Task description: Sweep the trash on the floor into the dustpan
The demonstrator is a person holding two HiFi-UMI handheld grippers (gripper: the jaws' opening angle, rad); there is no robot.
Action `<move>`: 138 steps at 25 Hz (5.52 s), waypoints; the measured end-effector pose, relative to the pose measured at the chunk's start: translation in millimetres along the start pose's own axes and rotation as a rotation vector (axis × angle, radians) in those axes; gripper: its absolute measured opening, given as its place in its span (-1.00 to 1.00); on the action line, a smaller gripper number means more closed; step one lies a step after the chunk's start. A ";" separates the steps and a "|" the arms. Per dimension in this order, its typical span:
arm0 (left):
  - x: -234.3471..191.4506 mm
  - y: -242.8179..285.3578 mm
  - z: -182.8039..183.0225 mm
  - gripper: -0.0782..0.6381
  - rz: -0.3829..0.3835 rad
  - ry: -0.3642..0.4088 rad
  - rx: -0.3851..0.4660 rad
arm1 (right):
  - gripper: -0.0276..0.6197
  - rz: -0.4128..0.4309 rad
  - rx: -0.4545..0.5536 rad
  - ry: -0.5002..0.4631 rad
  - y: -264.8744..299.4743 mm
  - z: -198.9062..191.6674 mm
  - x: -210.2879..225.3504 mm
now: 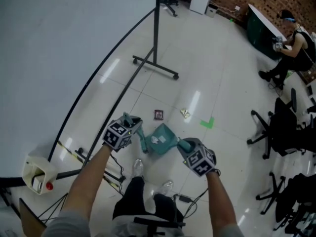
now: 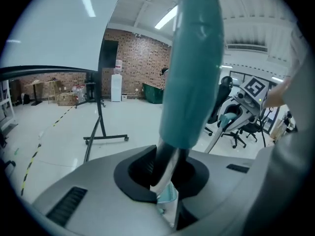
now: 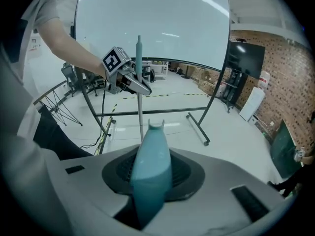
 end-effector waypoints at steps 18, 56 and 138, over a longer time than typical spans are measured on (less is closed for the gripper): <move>-109.5 13.0 -21.8 -0.68 0.081 0.006 -0.061 | -0.59 0.111 -0.007 -0.086 98.8 62.2 -20.4; -83.1 98.6 67.5 -0.69 -0.232 0.158 -0.207 | -0.59 -0.093 -0.084 0.099 37.6 -5.4 70.4; -50.6 380.9 243.5 -0.71 -0.698 0.412 -0.317 | -0.59 -0.319 -0.153 0.323 22.2 -122.5 255.3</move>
Point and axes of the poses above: the fingertips, and each gripper's own axes: y forward along the fingers, x to its right, z out of its top, the point moved 6 cm from there along -y, backward along the fingers, and after that the axes turned 15 degrees about -z, right-handed, at the moved point
